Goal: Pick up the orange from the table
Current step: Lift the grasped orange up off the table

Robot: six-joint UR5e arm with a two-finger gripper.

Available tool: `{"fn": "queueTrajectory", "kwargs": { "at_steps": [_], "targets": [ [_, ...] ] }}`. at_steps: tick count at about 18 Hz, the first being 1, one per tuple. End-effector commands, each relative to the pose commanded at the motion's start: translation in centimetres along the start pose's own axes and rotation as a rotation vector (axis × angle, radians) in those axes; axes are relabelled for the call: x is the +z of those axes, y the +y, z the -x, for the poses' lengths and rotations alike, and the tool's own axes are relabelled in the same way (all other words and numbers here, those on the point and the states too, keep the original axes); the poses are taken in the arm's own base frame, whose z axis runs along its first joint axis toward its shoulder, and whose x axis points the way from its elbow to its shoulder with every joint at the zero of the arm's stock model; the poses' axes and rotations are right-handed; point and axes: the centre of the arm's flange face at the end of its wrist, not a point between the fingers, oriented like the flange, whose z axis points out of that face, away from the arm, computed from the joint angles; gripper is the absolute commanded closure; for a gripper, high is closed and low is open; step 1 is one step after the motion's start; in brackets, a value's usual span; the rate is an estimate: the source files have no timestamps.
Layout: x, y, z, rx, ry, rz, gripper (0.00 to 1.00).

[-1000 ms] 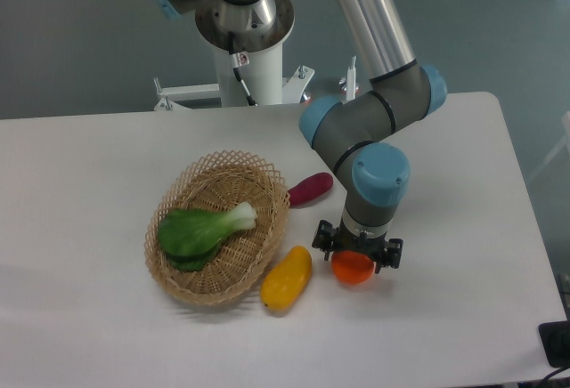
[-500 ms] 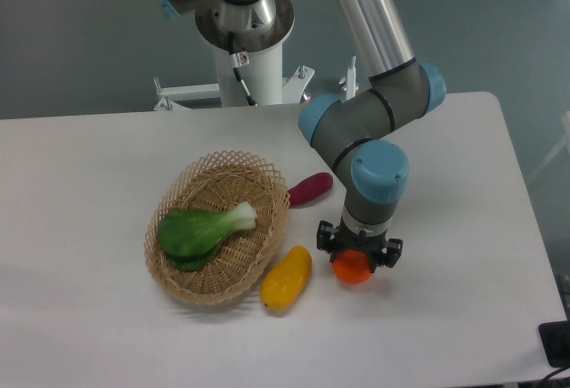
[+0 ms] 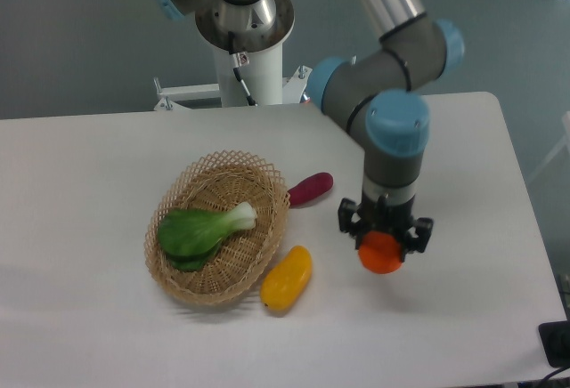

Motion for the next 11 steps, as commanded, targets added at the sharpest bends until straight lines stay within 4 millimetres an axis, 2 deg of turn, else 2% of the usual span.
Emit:
{"fn": "queueTrajectory", "kwargs": {
  "at_steps": [2,4,7,9,11],
  "targets": [
    [-3.1,0.5,1.6,0.083,0.031,0.023,0.50],
    [-6.9,1.1,4.2,0.065,0.081,0.049,0.50],
    [-9.3,2.5,5.8,0.122,0.093,0.058,0.50],
    [-9.7,3.8,6.3,0.134,0.108,0.063,0.50],
    [-9.8,4.1,6.4,0.144,0.110,0.064,0.50]
  ]
}}
